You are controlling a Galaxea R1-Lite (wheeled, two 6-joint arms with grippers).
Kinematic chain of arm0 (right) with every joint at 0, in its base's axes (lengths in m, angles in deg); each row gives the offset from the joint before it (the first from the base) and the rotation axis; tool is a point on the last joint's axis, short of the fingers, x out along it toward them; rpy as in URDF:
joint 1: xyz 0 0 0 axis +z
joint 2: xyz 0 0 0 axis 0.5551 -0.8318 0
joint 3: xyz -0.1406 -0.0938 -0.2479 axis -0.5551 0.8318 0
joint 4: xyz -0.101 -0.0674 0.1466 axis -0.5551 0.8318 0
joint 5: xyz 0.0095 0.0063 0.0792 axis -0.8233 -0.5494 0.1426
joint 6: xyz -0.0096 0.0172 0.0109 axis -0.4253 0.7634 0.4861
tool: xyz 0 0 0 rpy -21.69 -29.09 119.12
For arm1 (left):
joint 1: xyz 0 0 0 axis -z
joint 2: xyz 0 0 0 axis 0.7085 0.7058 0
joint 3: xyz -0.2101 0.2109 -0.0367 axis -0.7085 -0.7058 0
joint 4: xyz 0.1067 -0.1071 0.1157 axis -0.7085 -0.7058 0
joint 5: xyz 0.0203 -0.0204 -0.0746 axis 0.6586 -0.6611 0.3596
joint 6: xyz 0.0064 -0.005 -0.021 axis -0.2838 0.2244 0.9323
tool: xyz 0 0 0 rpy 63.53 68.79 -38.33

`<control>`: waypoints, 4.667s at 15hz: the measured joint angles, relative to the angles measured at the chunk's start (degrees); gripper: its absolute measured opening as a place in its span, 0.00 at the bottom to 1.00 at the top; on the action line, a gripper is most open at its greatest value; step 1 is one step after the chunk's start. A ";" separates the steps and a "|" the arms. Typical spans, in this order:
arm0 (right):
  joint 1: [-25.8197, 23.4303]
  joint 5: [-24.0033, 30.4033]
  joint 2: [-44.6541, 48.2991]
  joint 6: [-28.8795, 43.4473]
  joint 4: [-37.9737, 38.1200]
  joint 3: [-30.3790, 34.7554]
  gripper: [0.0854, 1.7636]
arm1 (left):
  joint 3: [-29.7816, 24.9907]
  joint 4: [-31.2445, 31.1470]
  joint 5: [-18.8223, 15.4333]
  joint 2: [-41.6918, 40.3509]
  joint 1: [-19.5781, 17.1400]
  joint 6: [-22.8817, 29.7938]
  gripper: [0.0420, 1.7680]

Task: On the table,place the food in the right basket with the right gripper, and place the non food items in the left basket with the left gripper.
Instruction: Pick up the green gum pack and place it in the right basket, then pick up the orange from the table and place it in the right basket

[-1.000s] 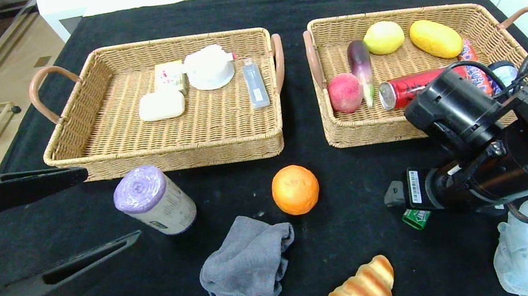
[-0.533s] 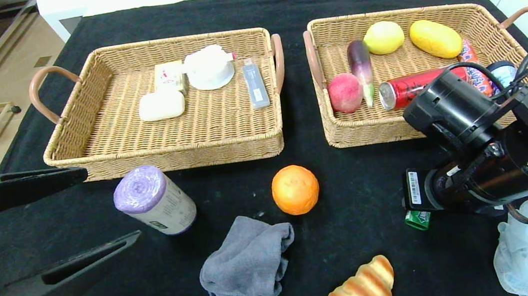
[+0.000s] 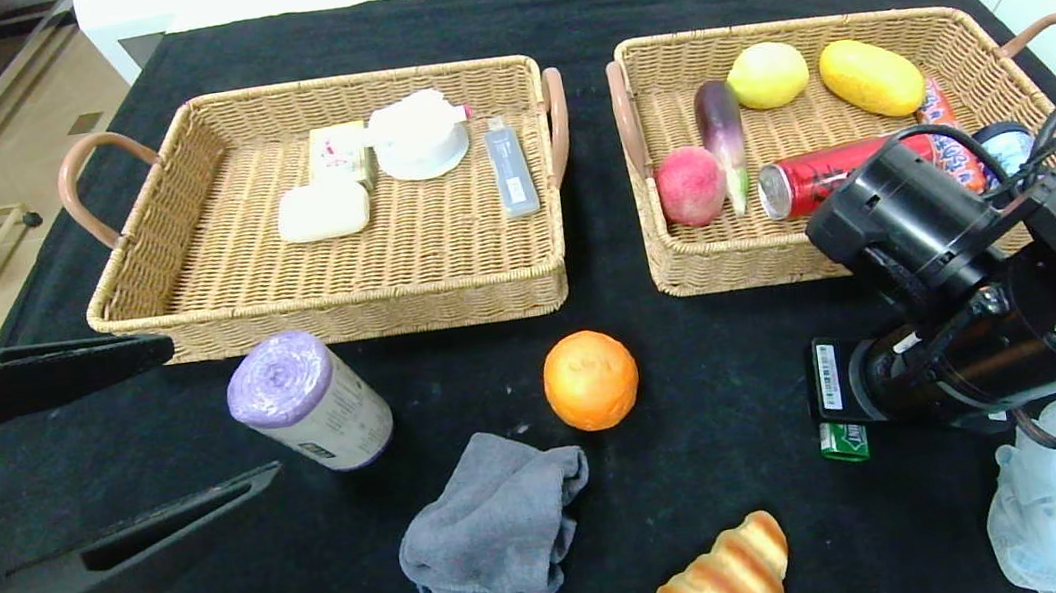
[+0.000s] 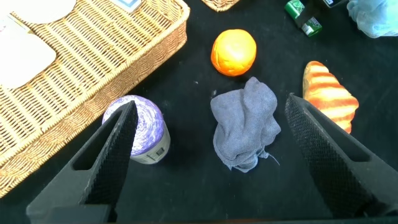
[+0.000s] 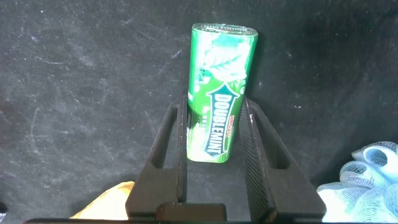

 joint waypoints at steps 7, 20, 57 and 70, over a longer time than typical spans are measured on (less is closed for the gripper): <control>0.41 -0.15 1.95 -0.96 -0.44 0.00 0.30 | 0.00 0.00 0.00 -0.10 0.00 -0.02 0.97; 1.16 1.51 11.43 -13.13 -13.86 -1.84 0.30 | 0.00 0.00 -0.06 -0.21 0.00 -0.05 0.97; -35.24 9.05 -9.46 -31.06 -29.29 -26.14 0.30 | 0.01 0.11 -0.11 -0.52 0.00 -0.05 0.97; -35.17 9.05 -9.62 -31.12 -29.29 -26.10 0.83 | 0.00 0.00 -0.17 -0.55 0.00 -0.02 0.97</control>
